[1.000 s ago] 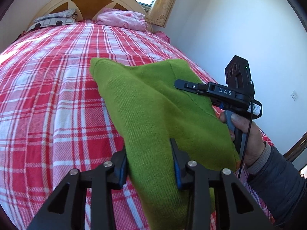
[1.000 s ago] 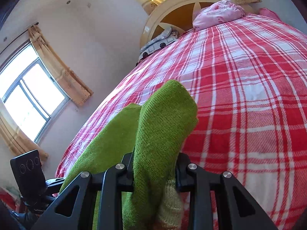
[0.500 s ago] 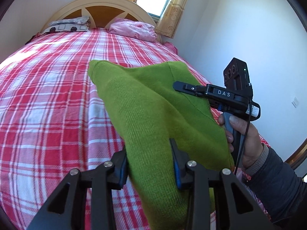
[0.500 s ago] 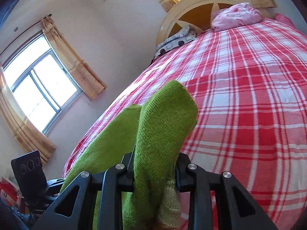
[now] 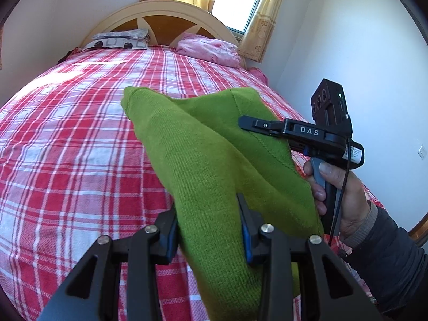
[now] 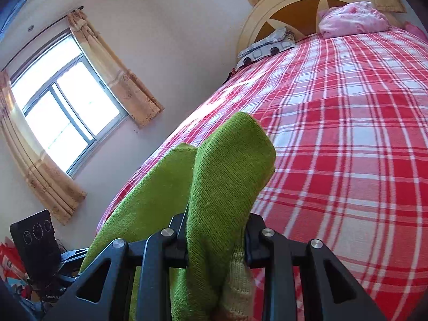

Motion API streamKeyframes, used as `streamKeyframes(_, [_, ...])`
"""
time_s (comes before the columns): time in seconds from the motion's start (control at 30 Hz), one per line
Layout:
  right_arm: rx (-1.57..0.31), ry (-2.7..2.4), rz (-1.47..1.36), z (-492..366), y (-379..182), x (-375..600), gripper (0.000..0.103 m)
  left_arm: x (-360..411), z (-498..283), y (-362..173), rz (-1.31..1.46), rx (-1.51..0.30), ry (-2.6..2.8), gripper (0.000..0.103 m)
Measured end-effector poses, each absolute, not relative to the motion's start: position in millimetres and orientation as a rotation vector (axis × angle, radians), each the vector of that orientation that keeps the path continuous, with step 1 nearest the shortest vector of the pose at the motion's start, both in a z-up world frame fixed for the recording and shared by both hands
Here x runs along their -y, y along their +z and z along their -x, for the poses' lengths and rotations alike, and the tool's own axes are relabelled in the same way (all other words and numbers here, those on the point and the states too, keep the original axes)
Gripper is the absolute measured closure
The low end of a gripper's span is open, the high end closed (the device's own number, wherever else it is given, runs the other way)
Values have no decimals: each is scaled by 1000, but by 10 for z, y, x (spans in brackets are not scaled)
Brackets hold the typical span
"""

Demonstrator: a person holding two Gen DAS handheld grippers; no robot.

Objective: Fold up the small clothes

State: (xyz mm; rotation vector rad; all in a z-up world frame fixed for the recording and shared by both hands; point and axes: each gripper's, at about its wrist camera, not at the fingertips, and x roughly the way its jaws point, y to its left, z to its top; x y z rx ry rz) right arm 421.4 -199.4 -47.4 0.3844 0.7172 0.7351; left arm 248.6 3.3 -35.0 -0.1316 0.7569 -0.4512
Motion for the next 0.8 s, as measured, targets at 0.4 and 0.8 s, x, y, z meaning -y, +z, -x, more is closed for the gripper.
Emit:
streamKeyframes(0.4, [-741, 823, -368, -4279, -481, 1306, 74, -495, -2359, -303, 127, -739, -364, 65])
streamKeyframes(0.8, [-805, 941, -320, -4347, -608, 521, 74, -1002, -2167, -412, 149, -756, -264, 65])
